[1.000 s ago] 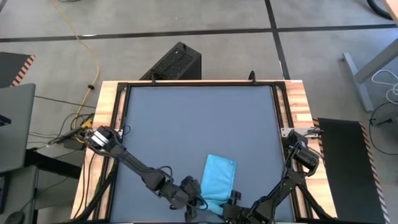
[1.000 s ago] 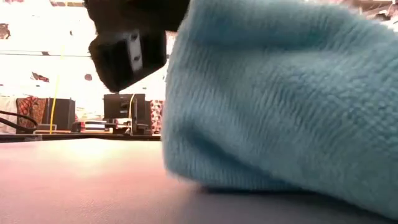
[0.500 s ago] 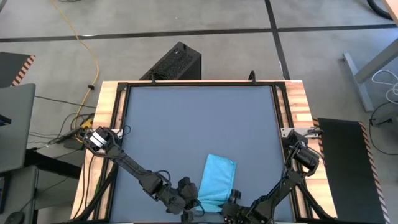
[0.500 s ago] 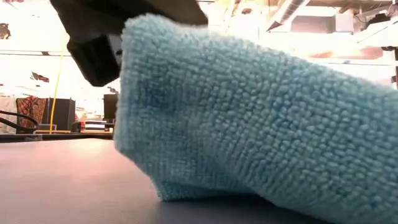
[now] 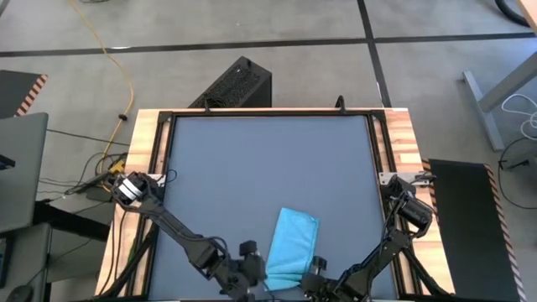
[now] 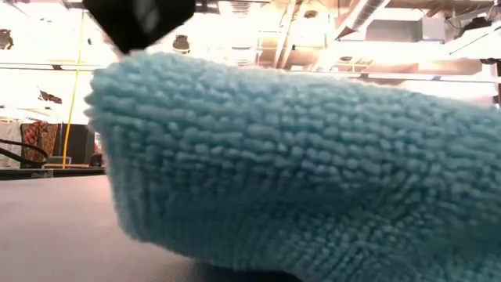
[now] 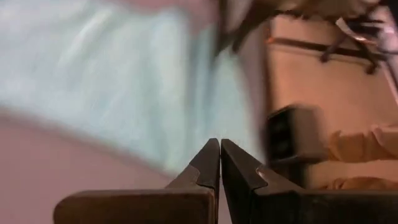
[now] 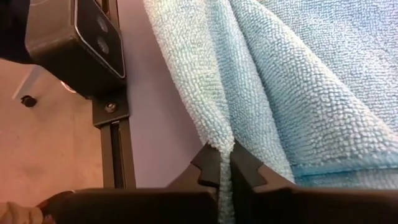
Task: Roll towel
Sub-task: Roll the blue microfiber towel
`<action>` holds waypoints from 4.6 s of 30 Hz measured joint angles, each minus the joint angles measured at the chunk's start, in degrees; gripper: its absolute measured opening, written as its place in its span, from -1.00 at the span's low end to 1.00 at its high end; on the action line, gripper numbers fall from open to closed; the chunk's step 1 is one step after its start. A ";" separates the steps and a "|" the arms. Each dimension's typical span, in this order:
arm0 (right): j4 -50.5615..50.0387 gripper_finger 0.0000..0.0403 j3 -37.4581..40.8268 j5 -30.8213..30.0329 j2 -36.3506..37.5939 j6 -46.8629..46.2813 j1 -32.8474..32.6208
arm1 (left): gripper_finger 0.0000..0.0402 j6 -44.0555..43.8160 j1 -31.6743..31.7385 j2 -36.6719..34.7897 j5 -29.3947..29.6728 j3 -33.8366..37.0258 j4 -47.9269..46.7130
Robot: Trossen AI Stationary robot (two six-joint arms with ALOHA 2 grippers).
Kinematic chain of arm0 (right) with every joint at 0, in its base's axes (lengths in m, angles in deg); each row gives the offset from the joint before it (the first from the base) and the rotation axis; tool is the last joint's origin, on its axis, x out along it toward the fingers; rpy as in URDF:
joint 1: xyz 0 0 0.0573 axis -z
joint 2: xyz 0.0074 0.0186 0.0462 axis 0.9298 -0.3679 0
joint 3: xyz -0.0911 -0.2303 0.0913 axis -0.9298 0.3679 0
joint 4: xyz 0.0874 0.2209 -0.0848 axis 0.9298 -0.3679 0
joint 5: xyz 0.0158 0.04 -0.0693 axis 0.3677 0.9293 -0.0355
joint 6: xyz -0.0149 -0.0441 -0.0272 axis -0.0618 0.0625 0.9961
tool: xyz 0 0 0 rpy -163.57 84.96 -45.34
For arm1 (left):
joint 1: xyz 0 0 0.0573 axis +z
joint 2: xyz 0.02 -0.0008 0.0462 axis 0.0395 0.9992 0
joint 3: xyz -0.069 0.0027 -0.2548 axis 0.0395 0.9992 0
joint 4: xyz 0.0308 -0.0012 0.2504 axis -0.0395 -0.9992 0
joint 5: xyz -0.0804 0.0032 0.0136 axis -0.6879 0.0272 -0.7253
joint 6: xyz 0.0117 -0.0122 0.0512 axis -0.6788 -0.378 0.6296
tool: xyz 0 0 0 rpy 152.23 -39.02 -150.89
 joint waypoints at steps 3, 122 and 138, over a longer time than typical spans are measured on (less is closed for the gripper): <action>-0.04 -0.79 0.00 0.16 0.00 -0.77 0.00 | -1.00 9.50 -1.02 0.00 -0.15 -3.79 1.25; -0.84 -0.78 0.00 2.23 0.01 -2.26 0.02 | -0.50 9.71 1.32 21.04 -0.68 -27.73 -26.67; -2.21 -0.79 0.00 4.51 0.62 -4.14 -0.17 | -0.50 5.63 1.24 23.23 -0.17 -27.82 -26.42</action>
